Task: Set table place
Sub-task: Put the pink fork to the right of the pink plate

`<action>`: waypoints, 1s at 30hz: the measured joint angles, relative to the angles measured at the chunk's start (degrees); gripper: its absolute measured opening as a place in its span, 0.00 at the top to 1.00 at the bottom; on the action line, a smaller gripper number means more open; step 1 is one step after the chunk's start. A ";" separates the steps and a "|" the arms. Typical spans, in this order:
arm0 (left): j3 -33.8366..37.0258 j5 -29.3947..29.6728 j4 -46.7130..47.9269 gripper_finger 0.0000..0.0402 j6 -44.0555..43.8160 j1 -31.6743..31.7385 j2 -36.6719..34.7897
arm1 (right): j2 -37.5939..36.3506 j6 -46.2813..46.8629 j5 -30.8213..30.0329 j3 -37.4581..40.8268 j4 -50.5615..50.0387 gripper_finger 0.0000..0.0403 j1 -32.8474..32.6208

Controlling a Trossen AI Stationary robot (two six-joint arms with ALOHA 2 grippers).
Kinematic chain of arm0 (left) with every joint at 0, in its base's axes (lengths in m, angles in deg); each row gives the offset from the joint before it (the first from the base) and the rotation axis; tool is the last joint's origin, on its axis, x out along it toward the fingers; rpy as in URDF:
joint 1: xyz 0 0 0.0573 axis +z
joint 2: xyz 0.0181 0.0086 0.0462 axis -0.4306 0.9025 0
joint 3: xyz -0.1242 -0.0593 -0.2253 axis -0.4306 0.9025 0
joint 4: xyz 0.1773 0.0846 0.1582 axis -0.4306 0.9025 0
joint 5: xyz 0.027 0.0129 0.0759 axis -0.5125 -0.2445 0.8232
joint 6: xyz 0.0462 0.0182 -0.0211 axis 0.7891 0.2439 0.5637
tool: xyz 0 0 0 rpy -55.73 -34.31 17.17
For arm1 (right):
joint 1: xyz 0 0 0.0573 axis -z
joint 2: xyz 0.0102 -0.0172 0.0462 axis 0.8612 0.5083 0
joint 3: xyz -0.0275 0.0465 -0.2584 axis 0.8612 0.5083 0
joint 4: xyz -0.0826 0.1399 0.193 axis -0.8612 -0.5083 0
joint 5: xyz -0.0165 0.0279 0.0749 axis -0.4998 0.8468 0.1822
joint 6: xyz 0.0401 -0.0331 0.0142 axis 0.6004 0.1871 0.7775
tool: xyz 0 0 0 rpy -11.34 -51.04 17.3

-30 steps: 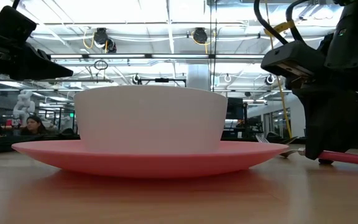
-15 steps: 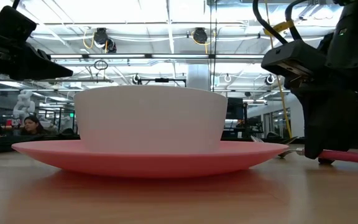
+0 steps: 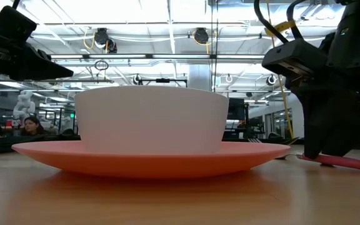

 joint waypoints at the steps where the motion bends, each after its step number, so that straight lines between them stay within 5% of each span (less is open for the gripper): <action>1: -0.01 0.00 0.00 0.92 -0.01 0.00 -0.01 | 0.00 0.04 -0.12 0.02 0.35 0.77 0.00; 30: 0.00 0.09 0.02 0.92 -0.04 0.00 0.01 | 0.17 -3.19 -1.27 -0.05 6.19 0.77 -0.17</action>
